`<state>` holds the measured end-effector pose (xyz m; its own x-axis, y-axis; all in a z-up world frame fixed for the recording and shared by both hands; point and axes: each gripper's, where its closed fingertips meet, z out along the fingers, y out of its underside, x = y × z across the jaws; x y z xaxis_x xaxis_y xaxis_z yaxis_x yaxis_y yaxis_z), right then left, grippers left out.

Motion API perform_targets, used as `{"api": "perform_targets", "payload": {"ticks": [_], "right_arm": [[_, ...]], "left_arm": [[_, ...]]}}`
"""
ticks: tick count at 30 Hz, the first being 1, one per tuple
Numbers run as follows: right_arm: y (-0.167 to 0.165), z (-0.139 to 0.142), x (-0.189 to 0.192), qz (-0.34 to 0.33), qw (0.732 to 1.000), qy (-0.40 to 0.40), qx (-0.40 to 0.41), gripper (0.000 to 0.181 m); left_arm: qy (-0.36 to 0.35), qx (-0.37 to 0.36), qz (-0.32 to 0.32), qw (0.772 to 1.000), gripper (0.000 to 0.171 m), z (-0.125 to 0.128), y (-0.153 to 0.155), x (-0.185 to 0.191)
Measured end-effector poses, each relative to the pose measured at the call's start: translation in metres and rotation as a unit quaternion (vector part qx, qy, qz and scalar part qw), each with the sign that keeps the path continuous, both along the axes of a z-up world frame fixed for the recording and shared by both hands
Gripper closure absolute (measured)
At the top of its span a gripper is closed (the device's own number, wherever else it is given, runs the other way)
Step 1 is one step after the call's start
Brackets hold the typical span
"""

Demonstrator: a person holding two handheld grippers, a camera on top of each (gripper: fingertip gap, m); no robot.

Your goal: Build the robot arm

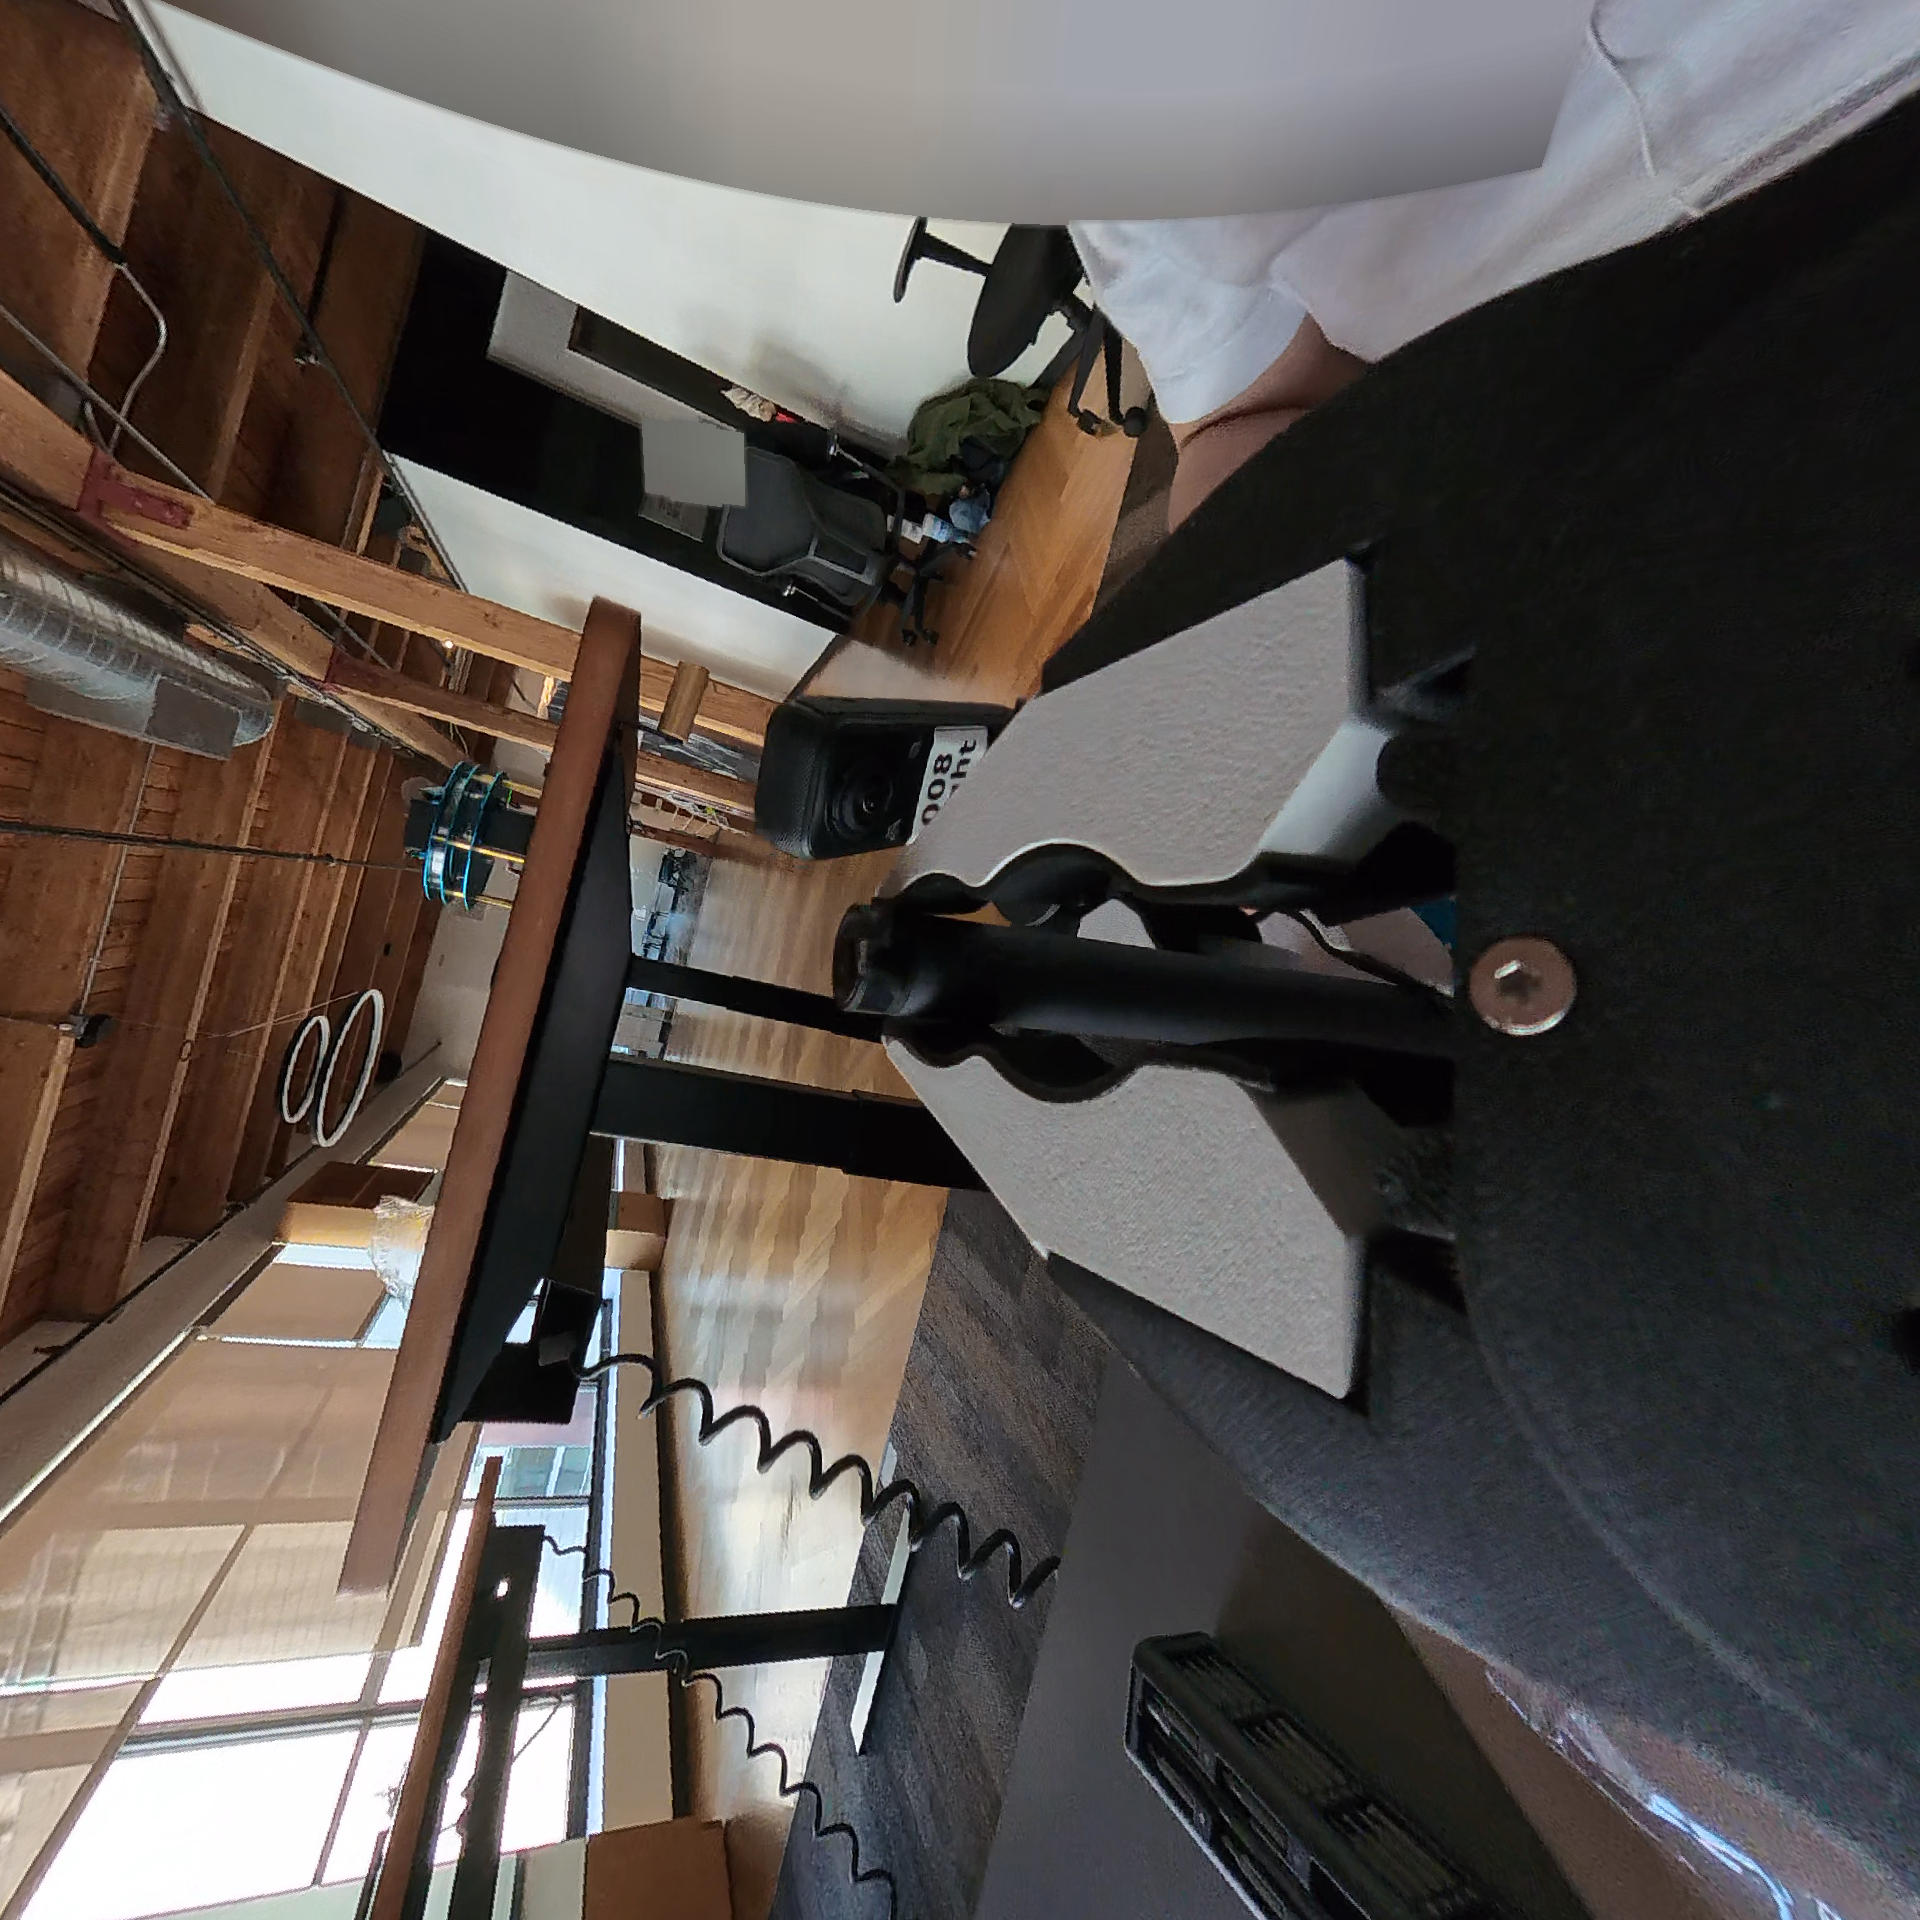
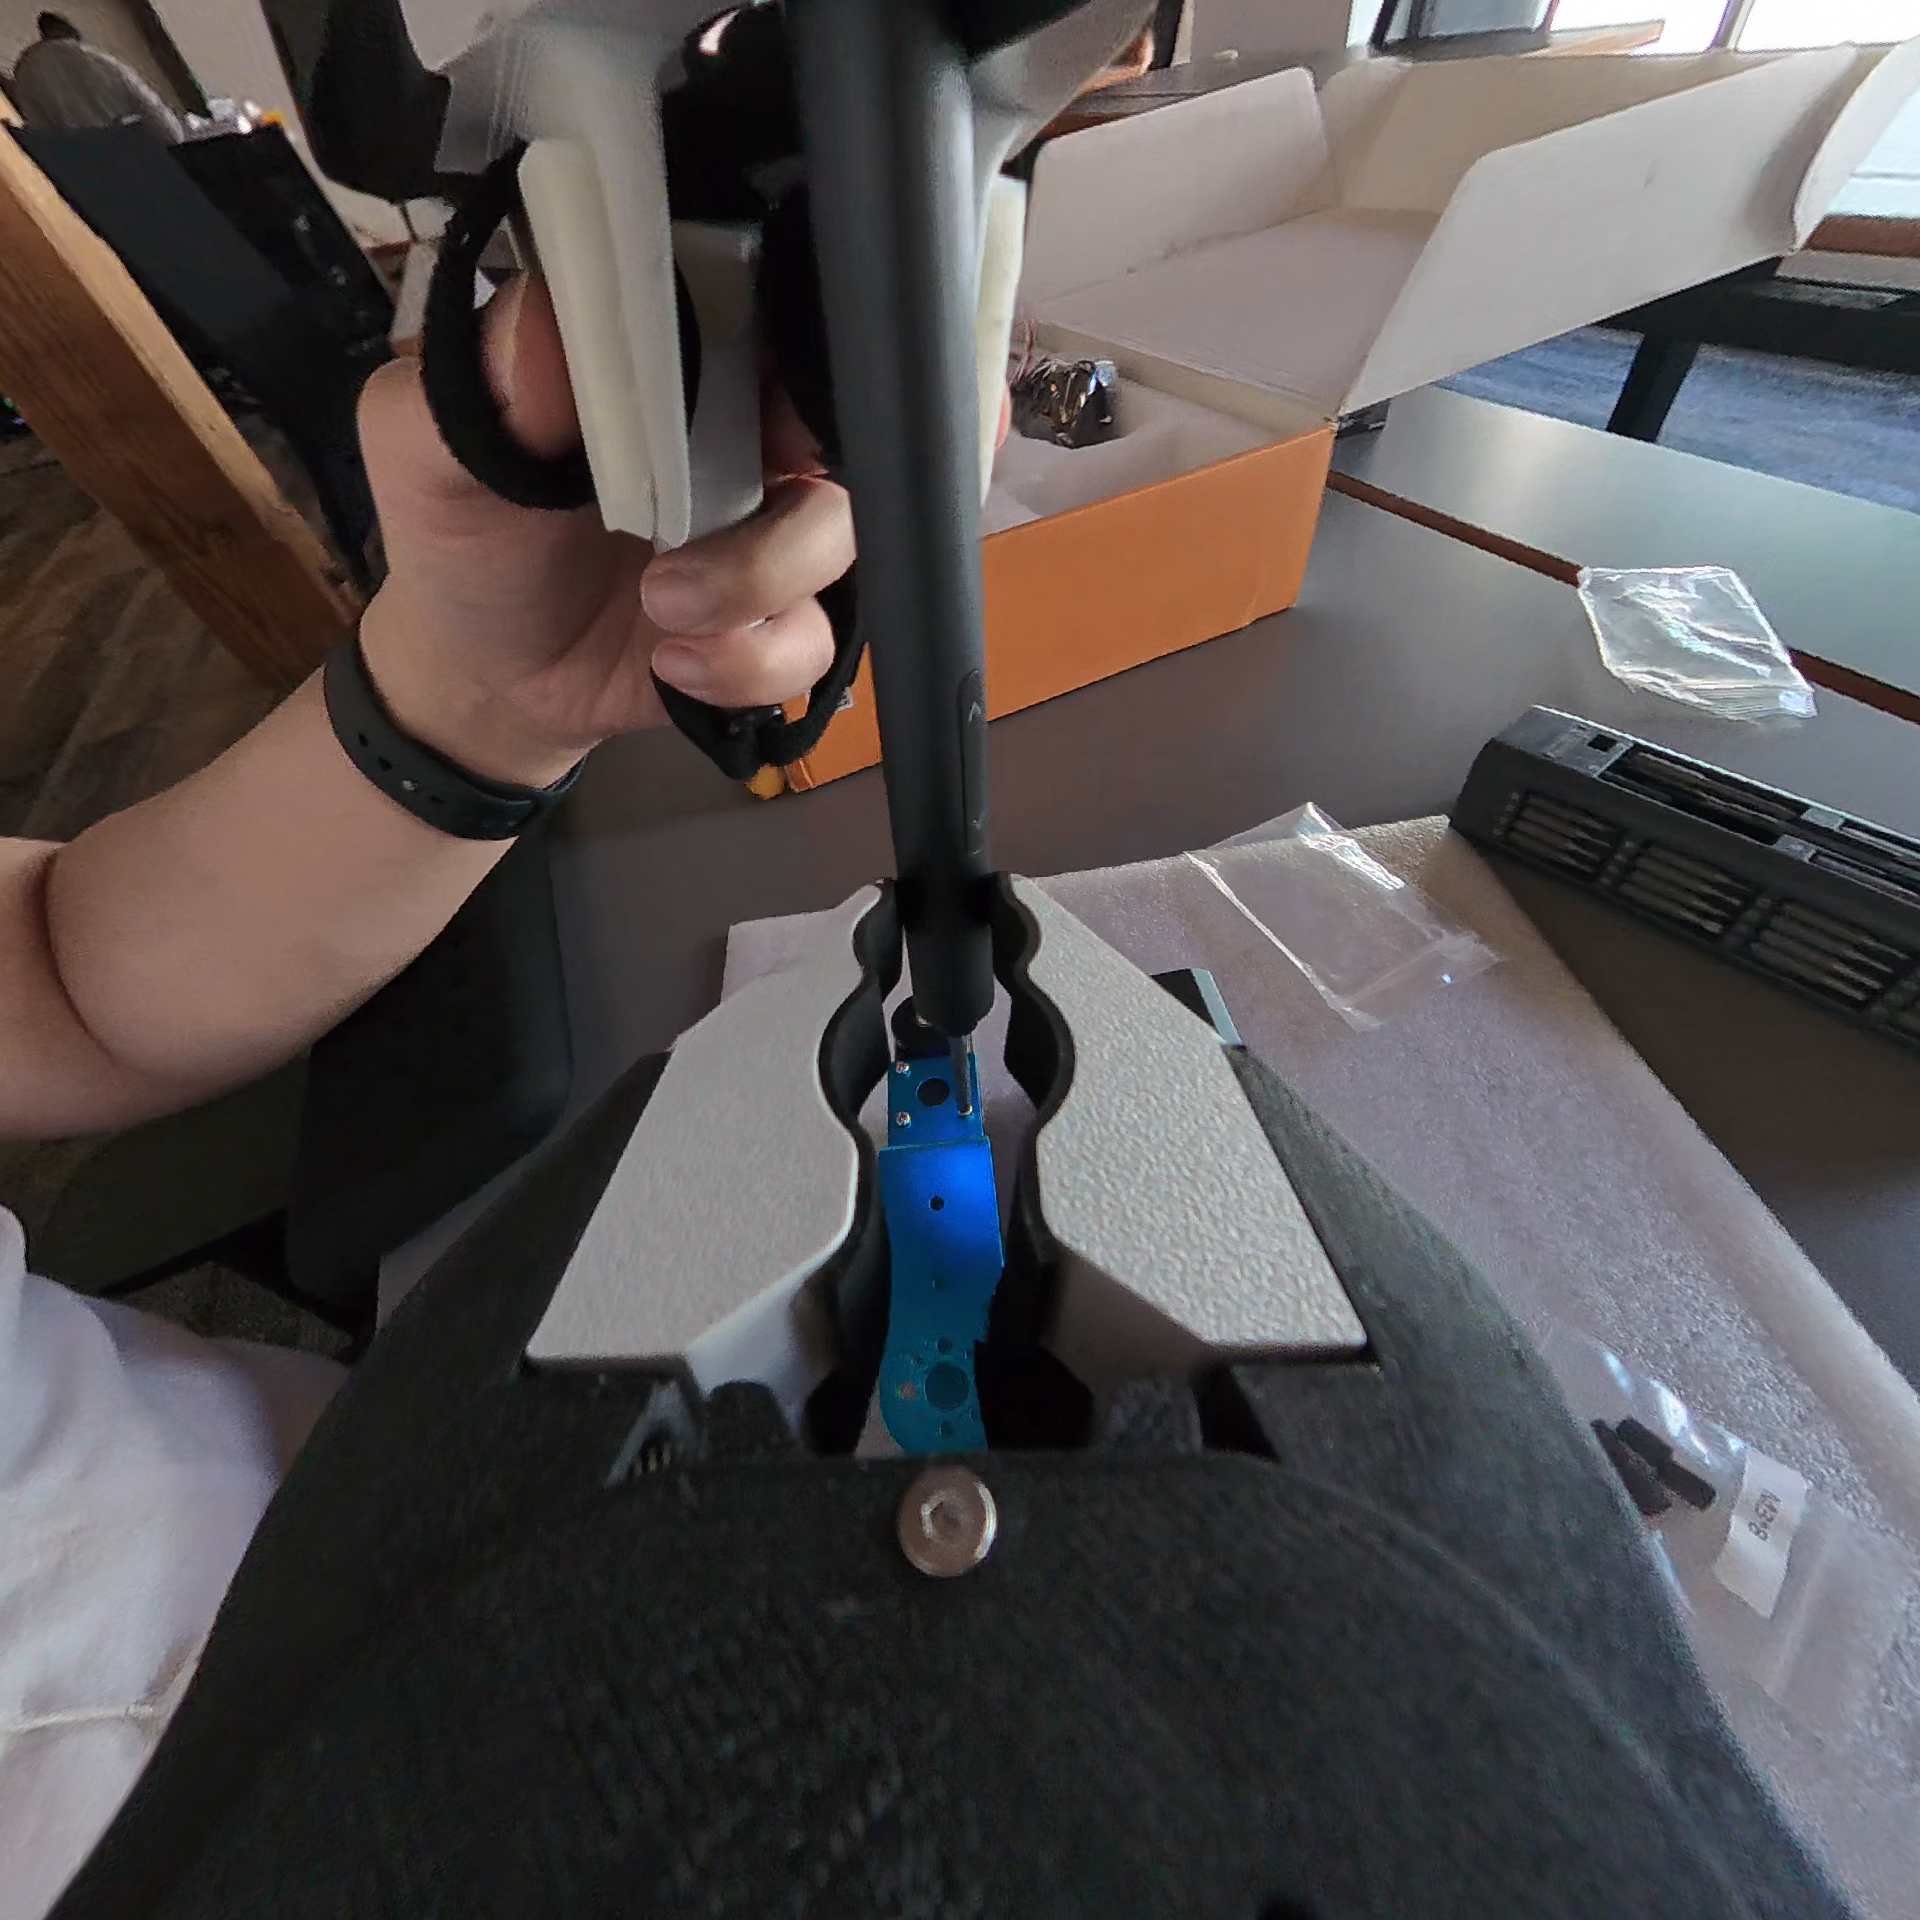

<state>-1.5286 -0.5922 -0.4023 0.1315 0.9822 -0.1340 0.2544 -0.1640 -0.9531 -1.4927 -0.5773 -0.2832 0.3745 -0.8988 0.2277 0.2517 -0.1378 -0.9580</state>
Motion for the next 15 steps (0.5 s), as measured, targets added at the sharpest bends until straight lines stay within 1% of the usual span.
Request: {"api": "perform_targets", "payload": {"ticks": [6, 10, 12, 15], "right_arm": [[-0.001, 0.001, 0.002, -0.03, 0.999, 0.01, 0.029, 0.164], [0.0, 0.001, 0.004, -0.051, 0.998, 0.006, 0.047, 0.164], [0.0, 0.001, 0.005, -0.059, 0.997, 0.003, 0.058, 0.164], [-0.002, 0.001, 0.004, -0.066, 0.995, 0.001, 0.075, 0.164]], "left_arm": [[0.01, 0.011, -0.003, 1.0, 0.153, 0.002, -0.006, 0.005], [0.009, 0.008, -0.005, 1.0, 0.145, 0.005, -0.009, 0.005], [0.007, 0.008, -0.019, 1.0, 0.145, 0.007, -0.013, 0.005], [0.019, 0.01, -0.01, 1.0, 0.131, 0.005, -0.015, 0.003]]}}
